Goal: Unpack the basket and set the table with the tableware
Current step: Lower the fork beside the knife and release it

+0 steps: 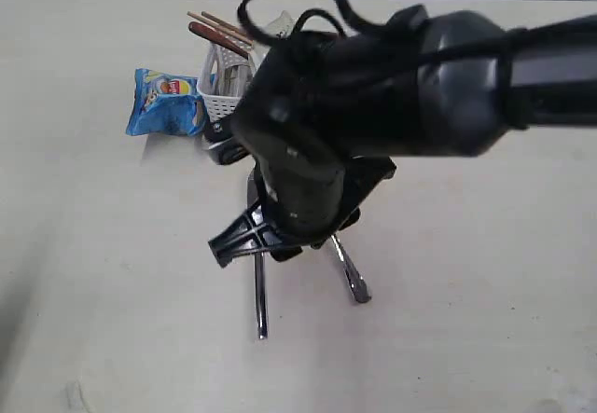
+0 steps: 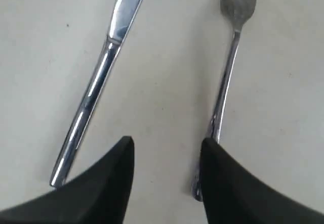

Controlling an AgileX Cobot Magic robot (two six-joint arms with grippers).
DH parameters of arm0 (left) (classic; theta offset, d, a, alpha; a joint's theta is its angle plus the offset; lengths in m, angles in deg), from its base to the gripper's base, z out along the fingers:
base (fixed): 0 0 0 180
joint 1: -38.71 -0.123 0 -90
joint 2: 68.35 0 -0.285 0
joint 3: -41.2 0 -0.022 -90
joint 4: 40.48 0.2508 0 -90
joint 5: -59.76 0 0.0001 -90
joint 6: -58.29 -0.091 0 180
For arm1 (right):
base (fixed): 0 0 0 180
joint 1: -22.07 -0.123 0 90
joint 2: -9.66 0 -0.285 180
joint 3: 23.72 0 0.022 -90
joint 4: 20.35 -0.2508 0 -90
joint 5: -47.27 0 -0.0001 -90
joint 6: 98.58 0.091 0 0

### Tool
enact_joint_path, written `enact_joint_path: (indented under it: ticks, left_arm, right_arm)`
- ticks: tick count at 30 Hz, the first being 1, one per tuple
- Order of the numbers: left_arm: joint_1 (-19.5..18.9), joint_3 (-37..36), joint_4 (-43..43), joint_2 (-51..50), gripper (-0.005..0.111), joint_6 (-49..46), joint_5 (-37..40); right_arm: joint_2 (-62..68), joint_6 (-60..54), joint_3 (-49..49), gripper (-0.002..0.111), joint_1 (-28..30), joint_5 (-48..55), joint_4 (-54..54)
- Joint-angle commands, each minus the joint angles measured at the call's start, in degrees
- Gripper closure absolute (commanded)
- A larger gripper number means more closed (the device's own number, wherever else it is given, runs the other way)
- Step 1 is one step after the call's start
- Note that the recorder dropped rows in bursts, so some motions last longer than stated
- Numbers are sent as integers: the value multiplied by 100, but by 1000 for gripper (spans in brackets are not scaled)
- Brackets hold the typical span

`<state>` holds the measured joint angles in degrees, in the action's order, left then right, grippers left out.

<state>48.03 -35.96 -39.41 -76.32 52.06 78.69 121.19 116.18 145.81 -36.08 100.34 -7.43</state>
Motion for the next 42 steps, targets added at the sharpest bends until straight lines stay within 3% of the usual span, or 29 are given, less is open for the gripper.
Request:
enact_joint_path:
  ticks: [1,3,9,21,23,25,26,27,34,42]
  left_arm:
    - [35,-6,24,18,107,3,-39]
    - [35,-6,-47,18,107,5,-39]
    - [35,-6,-34,18,107,18,-39]
    - [35,-6,-34,18,107,3,-39]
    - [35,-6,-34,18,107,3,-39]
    - [35,-6,-24,18,107,3,-39]
    - [35,-6,-24,18,107,3,-39]
    - [35,-6,-24,18,107,3,-39]
    - [35,-6,-27,18,107,-8,-39]
    - [35,-6,-27,18,107,-8,-39]
  right_arm:
    - [106,-954,75,67,715,-274,-1227]
    - [188,-1433,75,67,1012,-369,-1732]
    - [442,-1736,75,67,1473,-461,-1639]
    - [1082,-1815,75,67,1516,-1033,-1632]
    - [1151,-1811,75,72,1516,-1067,-1632]
    - [1163,-1879,75,89,1516,-1025,-1632]
    - [1163,-1904,75,105,1516,-952,-1632]
    - [1163,-1904,75,108,1516,-925,-1632]
    - [1163,-1729,75,109,1473,-975,-2657]
    - [1129,-1510,75,109,1390,-1317,-2980]
